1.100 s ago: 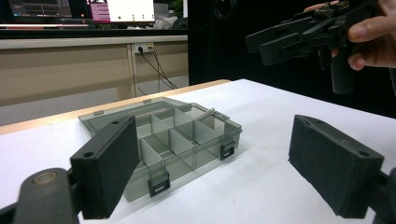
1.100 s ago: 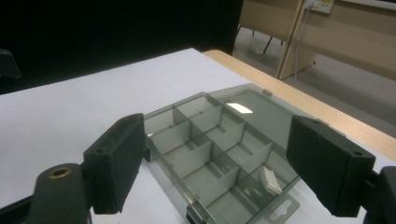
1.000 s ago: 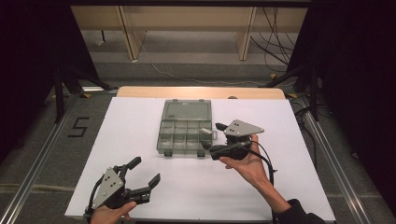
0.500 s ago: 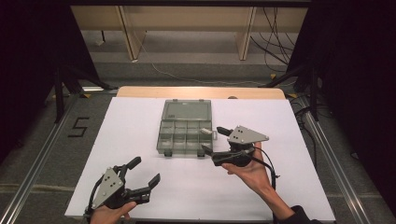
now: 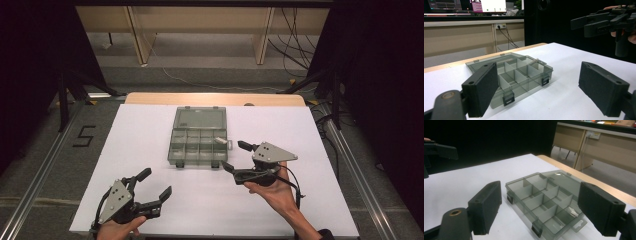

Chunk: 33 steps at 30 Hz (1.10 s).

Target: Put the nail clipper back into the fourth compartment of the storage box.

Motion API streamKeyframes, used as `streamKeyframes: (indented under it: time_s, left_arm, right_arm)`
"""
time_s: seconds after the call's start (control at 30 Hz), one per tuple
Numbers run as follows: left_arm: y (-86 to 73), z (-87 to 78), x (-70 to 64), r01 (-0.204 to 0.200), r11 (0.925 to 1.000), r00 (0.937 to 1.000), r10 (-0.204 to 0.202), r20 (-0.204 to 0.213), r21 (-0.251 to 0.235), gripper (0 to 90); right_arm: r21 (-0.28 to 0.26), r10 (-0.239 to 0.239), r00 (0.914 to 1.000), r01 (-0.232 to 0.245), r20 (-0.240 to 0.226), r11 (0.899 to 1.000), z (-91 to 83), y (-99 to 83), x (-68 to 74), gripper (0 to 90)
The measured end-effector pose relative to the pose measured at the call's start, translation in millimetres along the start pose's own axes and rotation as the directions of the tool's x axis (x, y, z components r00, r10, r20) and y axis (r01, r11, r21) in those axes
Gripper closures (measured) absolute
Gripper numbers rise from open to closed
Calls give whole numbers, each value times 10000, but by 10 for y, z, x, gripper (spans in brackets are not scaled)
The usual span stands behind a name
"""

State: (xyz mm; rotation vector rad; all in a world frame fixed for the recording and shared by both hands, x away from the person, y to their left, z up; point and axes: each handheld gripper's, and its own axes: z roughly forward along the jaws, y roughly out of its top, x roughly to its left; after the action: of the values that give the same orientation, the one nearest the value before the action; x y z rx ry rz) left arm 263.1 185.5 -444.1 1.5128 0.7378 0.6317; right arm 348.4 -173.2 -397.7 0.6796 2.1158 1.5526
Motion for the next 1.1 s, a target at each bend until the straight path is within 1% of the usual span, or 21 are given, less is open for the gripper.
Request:
streamKeyframes:
  time_s: [0.03, 0.07, 0.13, 0.17, 0.2, 0.23, 0.37, 0.4, 0.43, 0.47, 0.5, 0.6, 0.7, 0.73, 0.77, 0.87, 0.93, 1.0, 1.03, 1.07, 1.1]
  left_arm:
    - [1, 0, 3, -43, 10000, 10000, 43, 9, 5, 154]
    - [0, 1, 1, 5, 10000, 10000, -5, -2, -1, 154]
    - [0, 2, -1, 2, 10000, 10000, -2, 4, -2, 154]
    - [0, 2, -2, 4, 10000, 10000, -4, 7, 0, 154]
    - [0, 1, -1, 3, 10000, 10000, -3, 7, -2, 154]
    - [0, 1, -1, 13, 10000, 10000, -13, 1, -3, 154]
    - [2, 0, -1, -11, 10000, 10000, 11, 7, -5, 154]
    - [2, -1, -1, -6, 10000, 10000, 6, 8, -6, 154]
    - [1, -1, -1, -2, 10000, 10000, 2, 7, -2, 154]
    - [1, 0, -1, -12, 10000, 10000, 12, 17, -3, 154]
    - [2, -1, -3, -6, 10000, 10000, 6, 17, -8, 154]
    - [2, 1, 2, -32, 10000, 10000, 32, 63, -87, 154]
    - [1, 6, 3, -15, 9999, 10000, 16, 78, -124, 154]
    - [2, 7, 4, -76, 9999, 9999, 77, 96, -124, 154]
    - [4, -3, -3, -23, 10000, 10000, 23, 9, 7, 154]
    - [3, 3, 1, -54, 10000, 10000, 55, 46, -64, 154]
    - [3, -2, -4, -23, 10000, 10000, 23, 8, -11, 154]
    - [3, 2, -3, -49, 10000, 10000, 49, 34, -74, 154]
    - [2, 8, 1, -59, 9999, 9999, 61, 97, -156, 154]
    - [4, -2, -3, -34, 10000, 10000, 34, 31, -58, 154]
    - [3, -1, -1, -34, 10000, 10000, 34, 40, -72, 154]
  right_arm:
    - [-10, 68, 9999, -68, 77, 10000, -8, -4, 11, 200]
    - [-78, -11, 10000, 10, -9, 10000, -18, -3, 5, 200]
    - [-110, 214, 9997, -216, -106, 9997, -47, -3, 26, 199]
    - [-175, 218, 9997, -220, -142, 9996, -52, -5, 28, 199]
    - [-305, 114, 9999, -115, -38, 9995, -55, -9, 28, 199]
    - [-194, 97, 9999, -97, -47, 9998, -69, -12, 30, 199]
    - [-274, 84, 10000, -84, -4, 9996, -88, -43, 39, 197]
    - [-345, 138, 9999, -142, -94, 9993, -89, -53, 41, 196]
    - [-455, 74, 10000, -75, -38, 9989, -88, -59, 38, 195]
    - [-289, 188, 9997, -192, -153, 9994, -106, -62, 45, 192]
    - [-194, 266, 9996, -267, -74, 9995, -120, -66, 55, 192]
    - [-434, 202, 9998, -206, -83, 9988, -135, -93, 45, 185]
    - [-272, 234, 9997, -235, -14, 9994, -169, -112, 43, 176]
    - [-420, 213, 9997, -216, -79, 9989, -166, -123, 37, 177]
    - [-373, 295, 9995, -297, -53, 9989, -180, -129, 40, 177]
    - [-533, 246, 9997, -243, 39, 9983, -193, -153, 38, 174]
    - [-365, 322, 9995, -322, 17, 9988, -227, -166, 41, 174]
    - [-501, 295, 9995, -290, 78, 9983, -238, -181, 41, 174]
    - [-449, 390, 9991, -383, 162, 9983, -252, -188, 48, 173]
    - [-478, 346, 9993, -338, 166, 9983, -261, -196, 42, 170]
    - [-250, 472, 9989, -471, 41, 9986, -281, -204, 46, 170]
